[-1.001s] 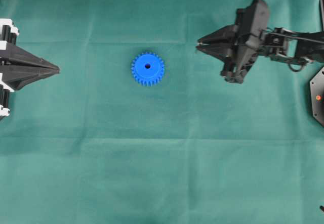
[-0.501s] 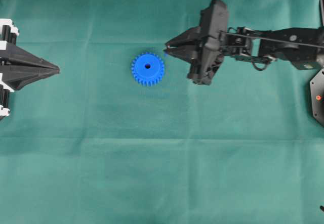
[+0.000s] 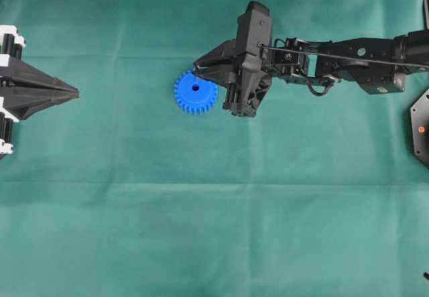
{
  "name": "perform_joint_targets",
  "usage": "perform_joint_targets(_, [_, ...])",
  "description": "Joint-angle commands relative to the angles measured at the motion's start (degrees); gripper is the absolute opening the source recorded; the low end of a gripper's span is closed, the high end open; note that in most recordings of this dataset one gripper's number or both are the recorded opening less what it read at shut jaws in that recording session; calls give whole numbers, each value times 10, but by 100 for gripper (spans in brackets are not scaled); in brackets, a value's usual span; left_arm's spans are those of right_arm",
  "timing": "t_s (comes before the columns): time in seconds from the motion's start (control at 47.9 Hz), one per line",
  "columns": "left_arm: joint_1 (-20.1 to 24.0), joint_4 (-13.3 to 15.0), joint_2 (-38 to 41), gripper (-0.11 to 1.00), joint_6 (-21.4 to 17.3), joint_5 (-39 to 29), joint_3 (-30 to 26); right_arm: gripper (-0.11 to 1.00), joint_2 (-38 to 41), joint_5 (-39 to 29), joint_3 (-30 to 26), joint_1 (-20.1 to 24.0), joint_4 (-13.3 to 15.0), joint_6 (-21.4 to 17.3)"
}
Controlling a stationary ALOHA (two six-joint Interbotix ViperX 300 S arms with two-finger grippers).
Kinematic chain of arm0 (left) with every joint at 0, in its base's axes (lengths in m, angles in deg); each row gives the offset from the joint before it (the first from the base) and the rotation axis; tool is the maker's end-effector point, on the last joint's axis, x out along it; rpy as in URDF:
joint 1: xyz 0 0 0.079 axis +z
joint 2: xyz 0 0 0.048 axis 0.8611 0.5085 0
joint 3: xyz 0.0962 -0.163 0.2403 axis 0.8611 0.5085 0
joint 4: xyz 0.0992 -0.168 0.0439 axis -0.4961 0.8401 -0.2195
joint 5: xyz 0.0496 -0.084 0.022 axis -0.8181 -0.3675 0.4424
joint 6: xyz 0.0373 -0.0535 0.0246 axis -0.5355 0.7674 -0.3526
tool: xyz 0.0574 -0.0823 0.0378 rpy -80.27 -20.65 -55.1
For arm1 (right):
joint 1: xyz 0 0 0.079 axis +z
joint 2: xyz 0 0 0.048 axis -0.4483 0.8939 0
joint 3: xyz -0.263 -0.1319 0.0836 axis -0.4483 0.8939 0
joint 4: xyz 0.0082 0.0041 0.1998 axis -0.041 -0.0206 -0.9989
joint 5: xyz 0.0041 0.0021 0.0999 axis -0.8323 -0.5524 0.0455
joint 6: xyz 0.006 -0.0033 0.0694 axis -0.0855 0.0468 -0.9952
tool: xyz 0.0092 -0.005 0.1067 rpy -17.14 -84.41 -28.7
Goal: Insert the shaft placed at a random location into the center hole of the medium gear at another random location.
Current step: 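Carry the shaft left over the blue gear's center hole, then align the shaft above the gear hole and lower it in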
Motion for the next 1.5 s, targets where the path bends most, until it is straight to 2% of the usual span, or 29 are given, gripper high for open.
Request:
perform_joint_targets(0.0, [-1, -1, 3, 0, 1, 3, -12, 14, -9, -2, -14, 3, -2, 4])
perform_joint_targets(0.563, [-1, -1, 3, 0, 1, 2, -13, 14, -2, 1, -19, 6, -3, 4])
perform_joint_targets(1.085, [-1, -1, 3, 0, 0, 3, -13, 14, 37, 12, -24, 6, -4, 4])
perform_joint_targets(1.481, [0, -1, 3, 0, 0, 3, -13, 14, 32, 10, -25, 6, -4, 4])
